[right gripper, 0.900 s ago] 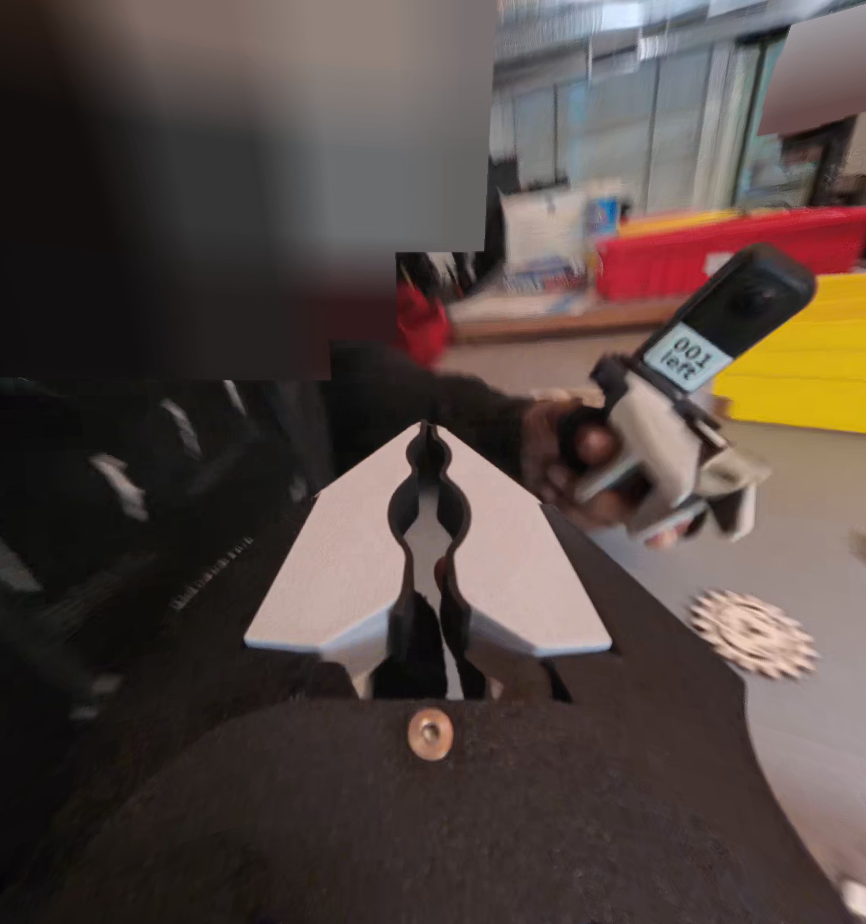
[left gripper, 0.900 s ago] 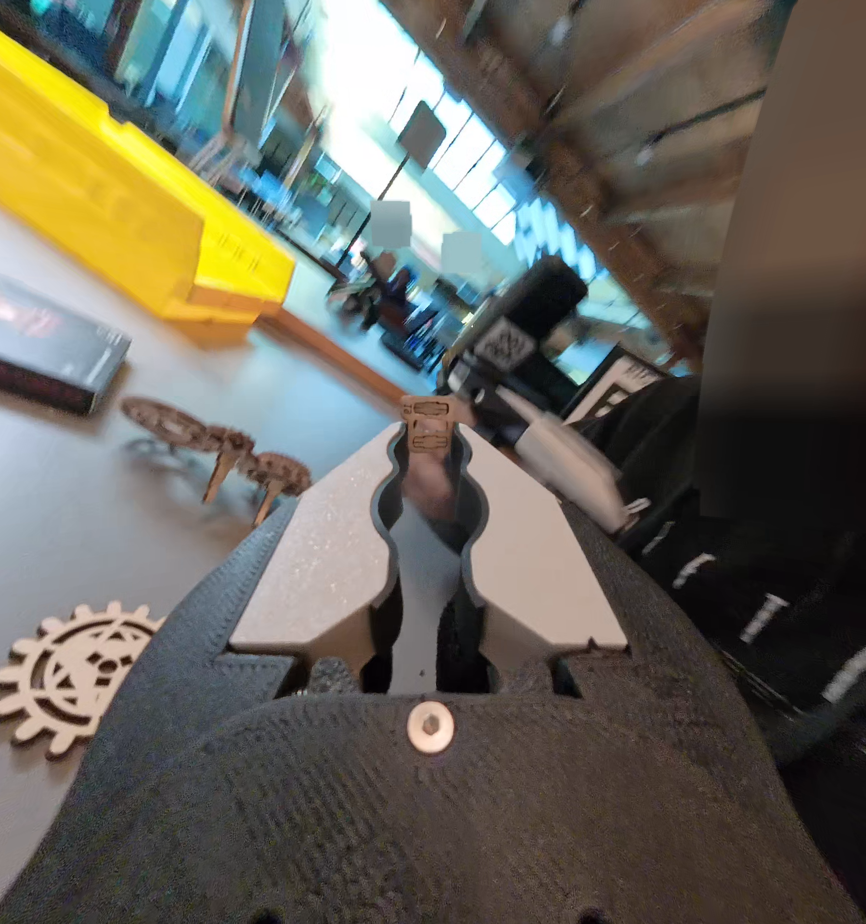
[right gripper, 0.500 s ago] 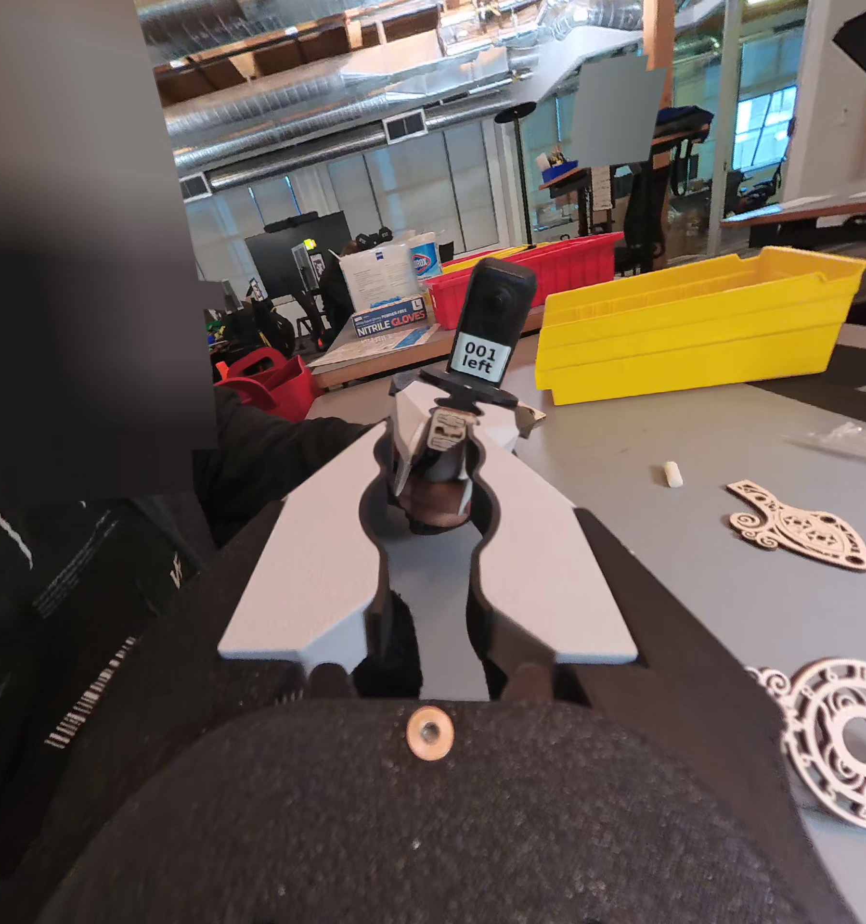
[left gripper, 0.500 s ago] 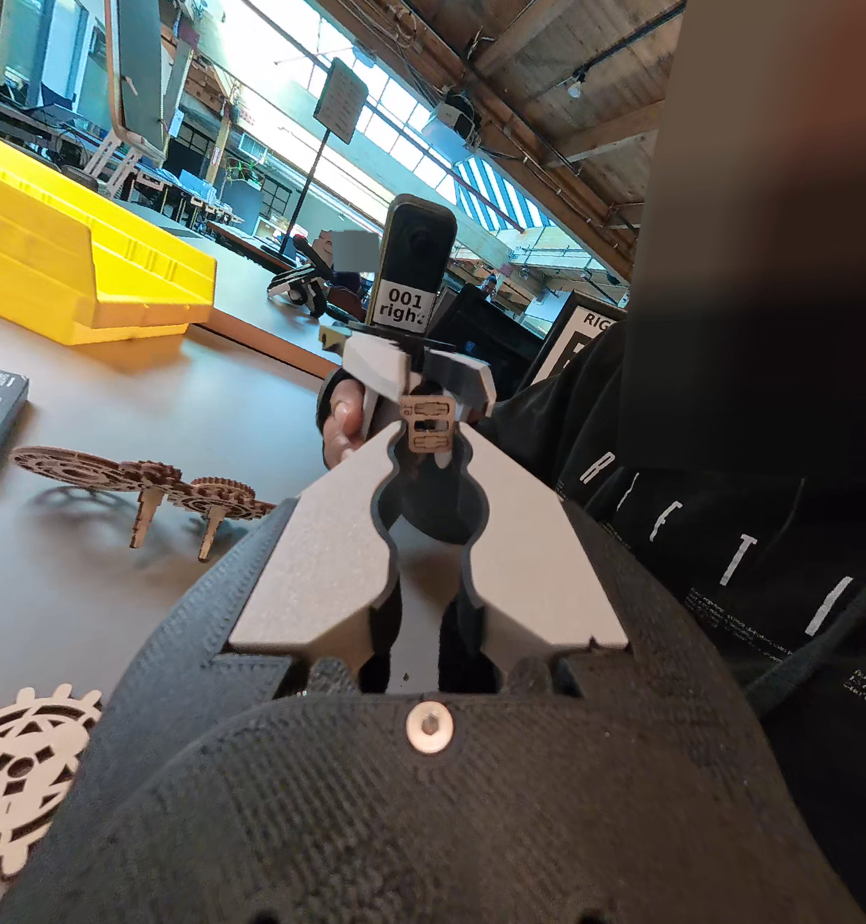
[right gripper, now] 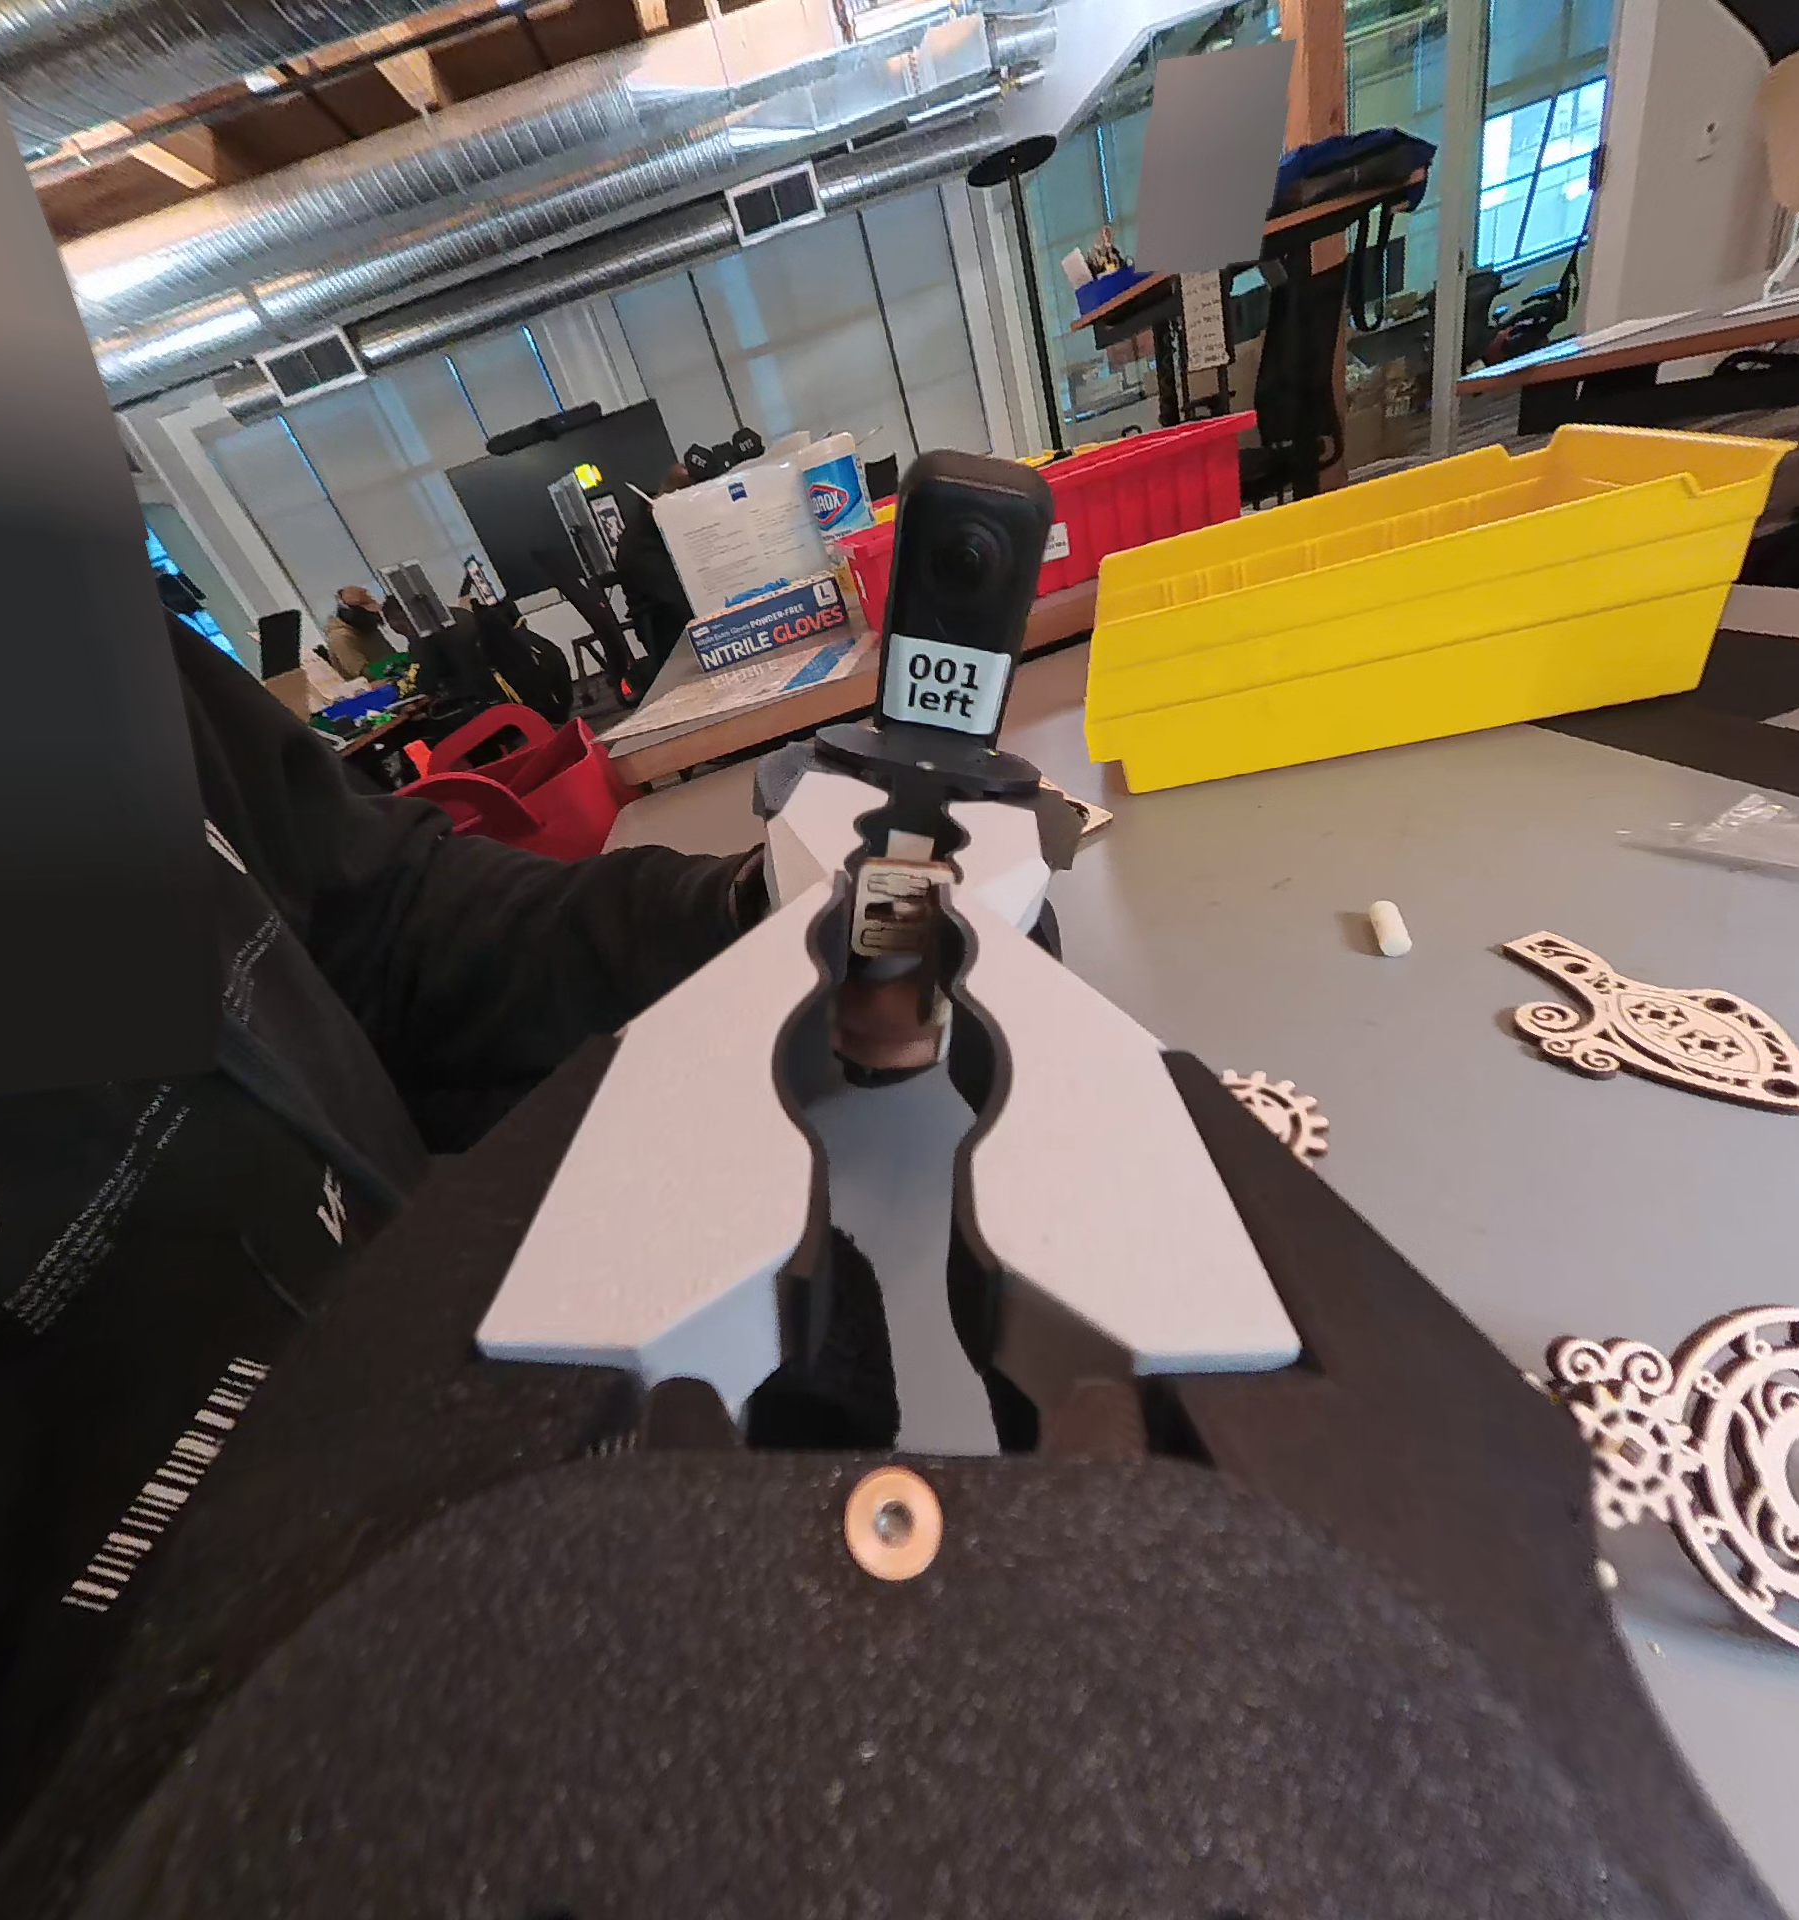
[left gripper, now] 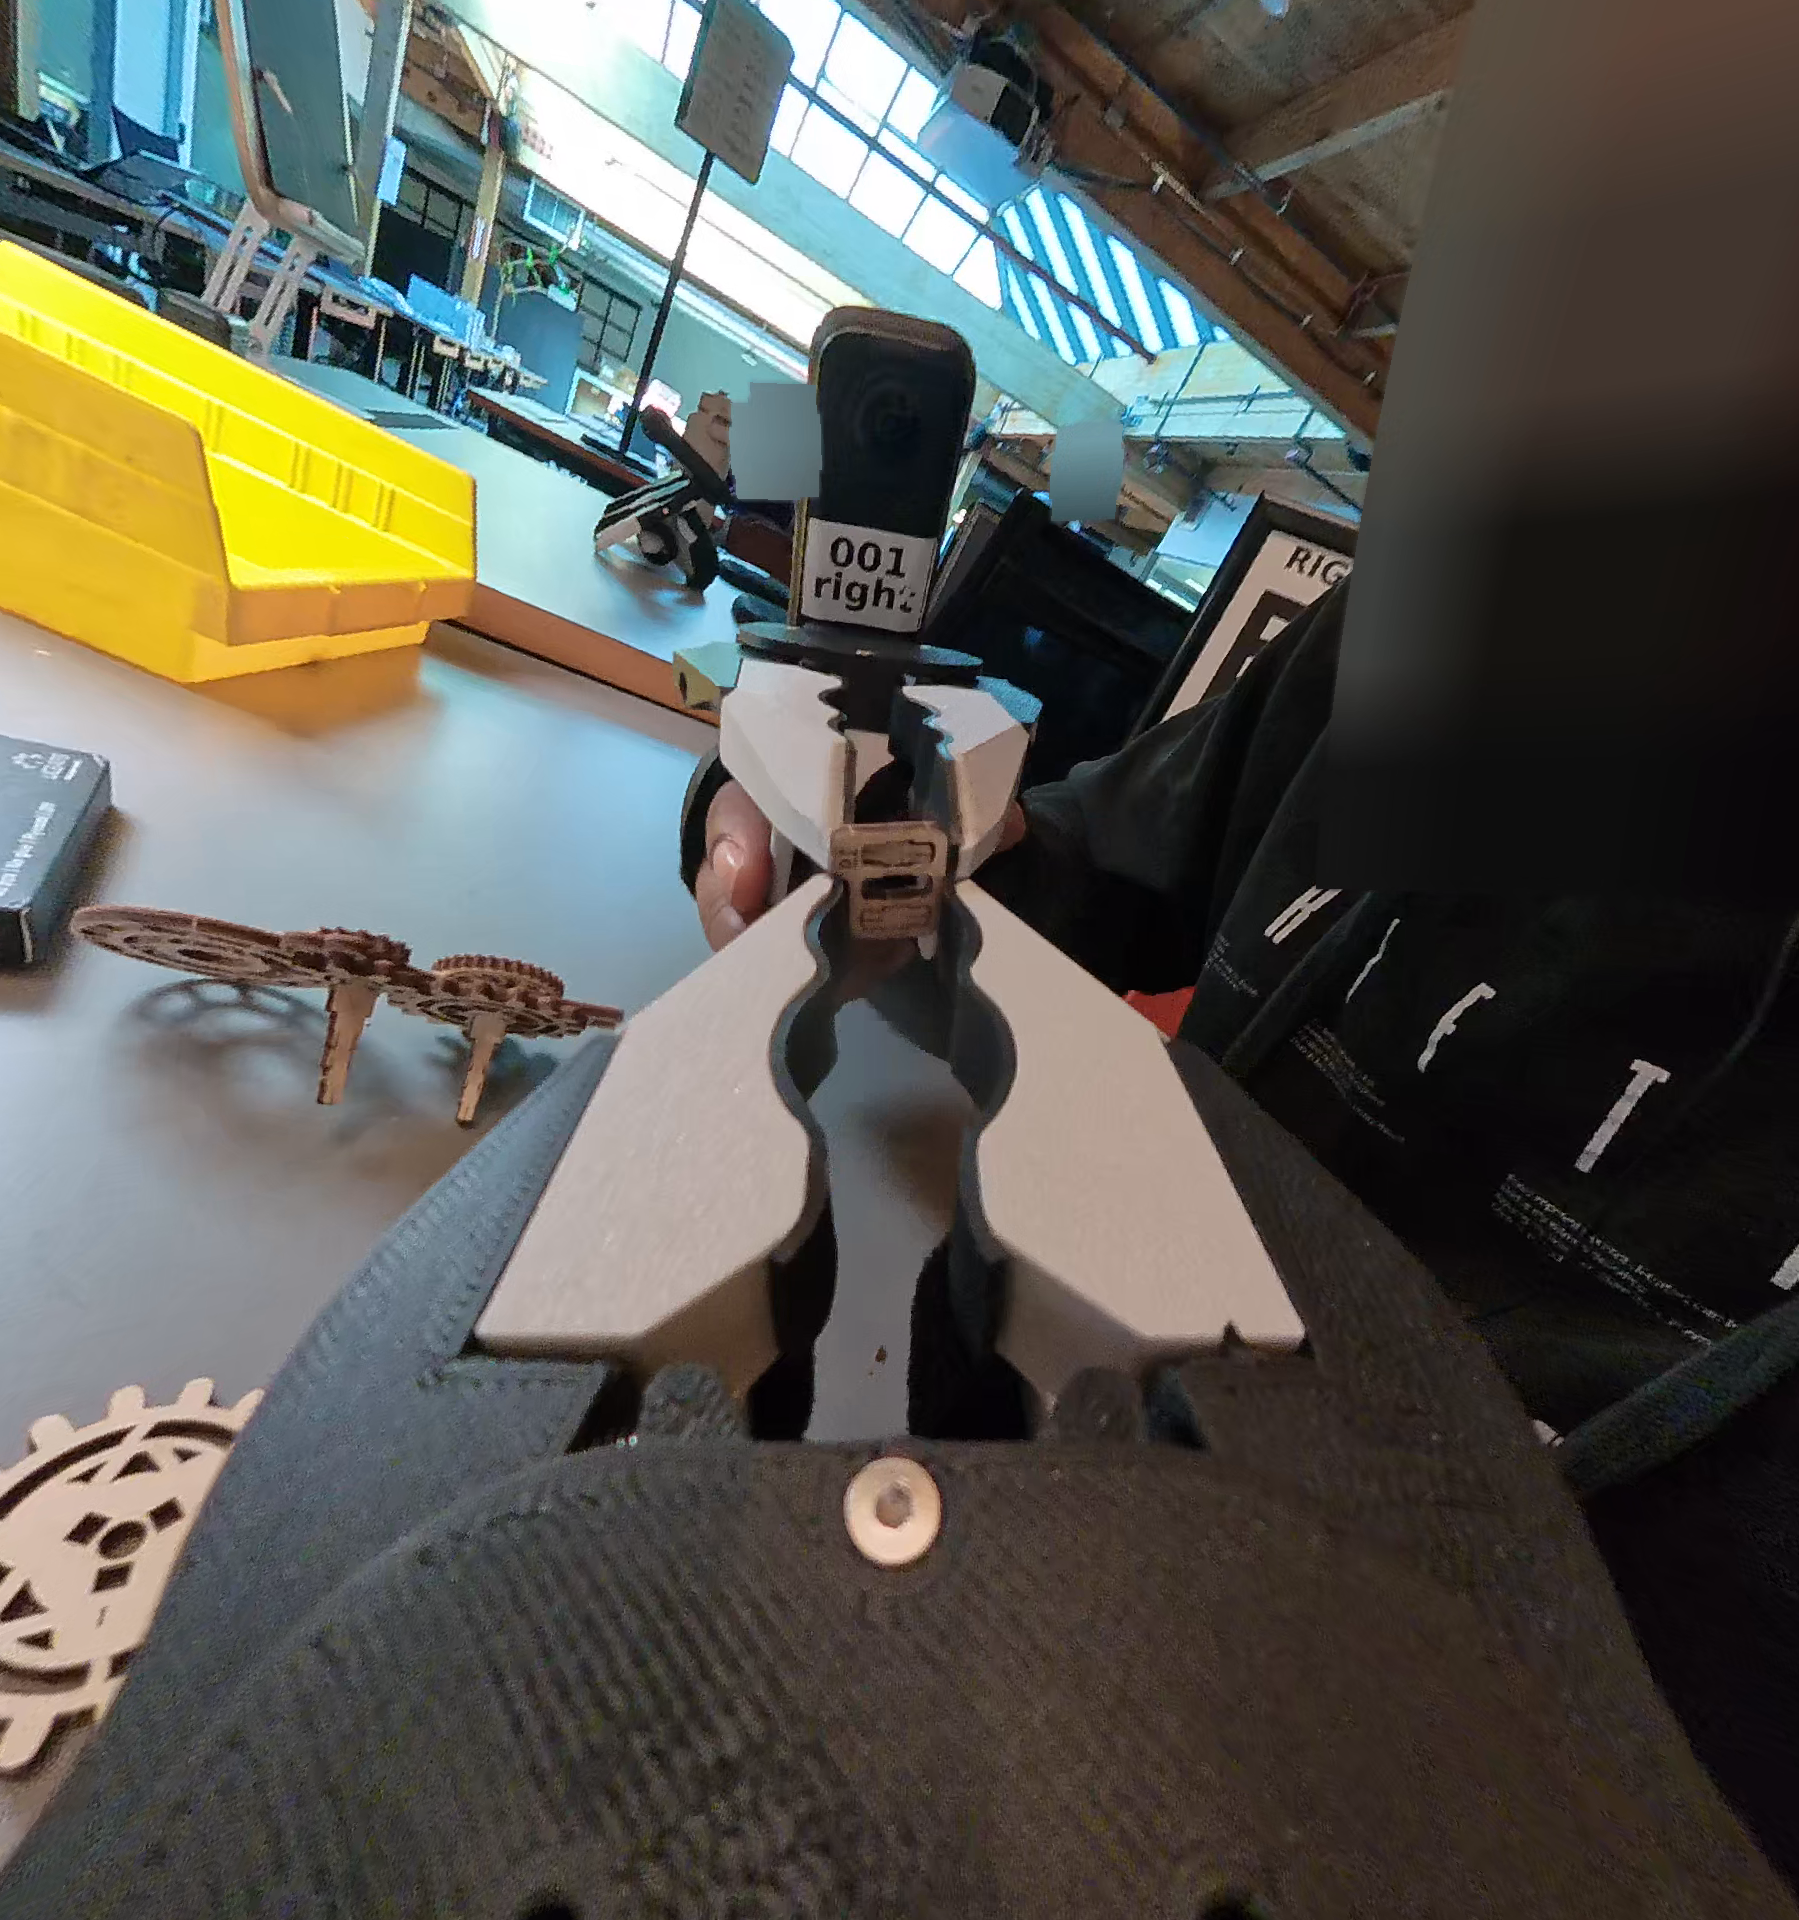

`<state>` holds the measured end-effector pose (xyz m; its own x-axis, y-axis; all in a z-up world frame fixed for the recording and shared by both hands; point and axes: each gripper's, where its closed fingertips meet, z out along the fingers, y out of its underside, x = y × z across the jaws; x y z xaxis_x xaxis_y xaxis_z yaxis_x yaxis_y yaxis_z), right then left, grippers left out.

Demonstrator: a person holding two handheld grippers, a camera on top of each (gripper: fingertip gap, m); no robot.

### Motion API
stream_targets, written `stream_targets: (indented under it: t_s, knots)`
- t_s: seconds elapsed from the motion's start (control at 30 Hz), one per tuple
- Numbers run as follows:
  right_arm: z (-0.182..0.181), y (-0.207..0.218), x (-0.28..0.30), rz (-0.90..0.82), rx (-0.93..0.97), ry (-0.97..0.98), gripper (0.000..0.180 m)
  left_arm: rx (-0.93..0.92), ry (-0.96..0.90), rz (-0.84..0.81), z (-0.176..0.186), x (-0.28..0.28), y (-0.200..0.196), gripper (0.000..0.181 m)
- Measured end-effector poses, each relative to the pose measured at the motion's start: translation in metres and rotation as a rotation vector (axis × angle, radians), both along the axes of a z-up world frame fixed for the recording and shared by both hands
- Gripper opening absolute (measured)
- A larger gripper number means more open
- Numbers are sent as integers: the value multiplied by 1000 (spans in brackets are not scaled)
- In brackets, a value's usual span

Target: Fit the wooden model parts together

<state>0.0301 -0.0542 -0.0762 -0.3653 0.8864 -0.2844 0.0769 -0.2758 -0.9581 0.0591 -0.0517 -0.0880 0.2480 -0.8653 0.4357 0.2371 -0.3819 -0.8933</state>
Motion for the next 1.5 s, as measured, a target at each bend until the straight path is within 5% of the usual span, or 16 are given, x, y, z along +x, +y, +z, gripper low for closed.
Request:
stream_targets:
  t_s: [0.47,0.57,0.63,0.8,0.97,1.5]
  knots:
    - [-7,0,7,-1,262,44,9,-73,61,-18,-9,5,0,15]
    - [15,-29,23,145,247,163,0,-143,21,124,-15,-29,21,14]
    - [6,-31,18,79,429,135,0,-72,66,120,-7,-29,17,15]
    - [9,9,15,-48,251,103,1,-65,-6,36,-3,-17,7,15]
    - [-1,5,5,-26,158,41,21,-47,-11,-20,-2,-5,0,15]
    - [-10,4,-2,-46,108,-28,12,-44,89,14,-13,-2,4,15]
